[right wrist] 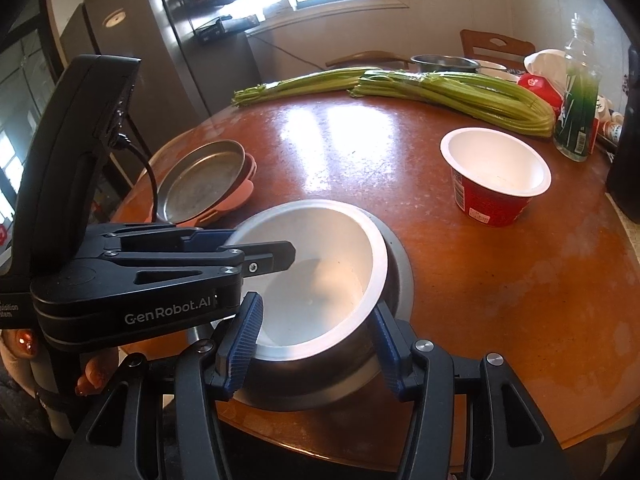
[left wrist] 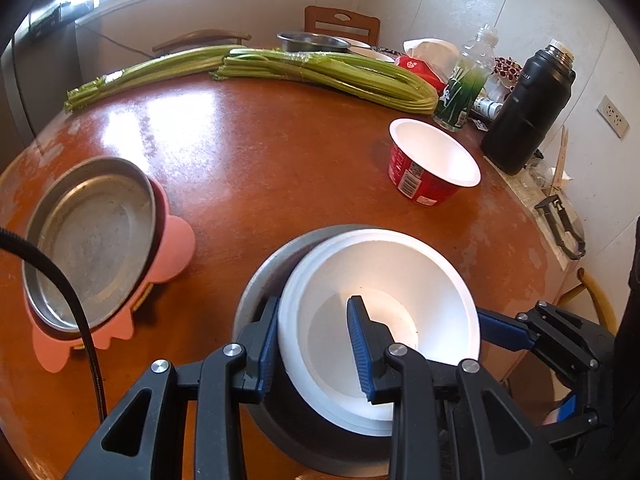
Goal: Organize plates and bowls
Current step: 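Lower the paper bowl into the steel bowl and open the left gripper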
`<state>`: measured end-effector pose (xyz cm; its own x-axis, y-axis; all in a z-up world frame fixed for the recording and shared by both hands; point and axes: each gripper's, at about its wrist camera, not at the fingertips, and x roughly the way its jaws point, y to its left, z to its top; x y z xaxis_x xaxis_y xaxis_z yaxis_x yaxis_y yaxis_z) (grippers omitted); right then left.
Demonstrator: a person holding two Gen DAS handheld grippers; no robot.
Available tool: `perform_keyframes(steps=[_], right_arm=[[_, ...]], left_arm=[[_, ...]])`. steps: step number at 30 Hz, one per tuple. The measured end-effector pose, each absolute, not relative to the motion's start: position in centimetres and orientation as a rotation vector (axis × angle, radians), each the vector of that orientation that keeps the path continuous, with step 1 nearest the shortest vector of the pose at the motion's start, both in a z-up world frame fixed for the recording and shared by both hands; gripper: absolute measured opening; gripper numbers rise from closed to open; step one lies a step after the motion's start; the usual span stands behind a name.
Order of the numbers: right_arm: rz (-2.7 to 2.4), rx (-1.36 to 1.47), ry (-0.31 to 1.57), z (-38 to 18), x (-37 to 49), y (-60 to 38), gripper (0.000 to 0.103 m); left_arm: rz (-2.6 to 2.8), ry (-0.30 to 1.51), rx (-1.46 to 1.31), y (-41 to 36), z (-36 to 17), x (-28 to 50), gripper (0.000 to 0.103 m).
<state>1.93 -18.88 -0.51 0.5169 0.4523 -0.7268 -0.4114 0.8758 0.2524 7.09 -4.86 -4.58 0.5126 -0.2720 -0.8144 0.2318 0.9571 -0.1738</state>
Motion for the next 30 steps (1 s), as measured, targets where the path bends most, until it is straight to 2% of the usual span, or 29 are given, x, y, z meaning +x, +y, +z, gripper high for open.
perform_keyframes(steps=[30], right_arm=[[0.502, 0.072, 0.840, 0.4, 1.6, -19.6, 0.056]], left_arm=[[-0.261, 0.919, -0.038, -4.4, -2.7, 6.1, 0.033]])
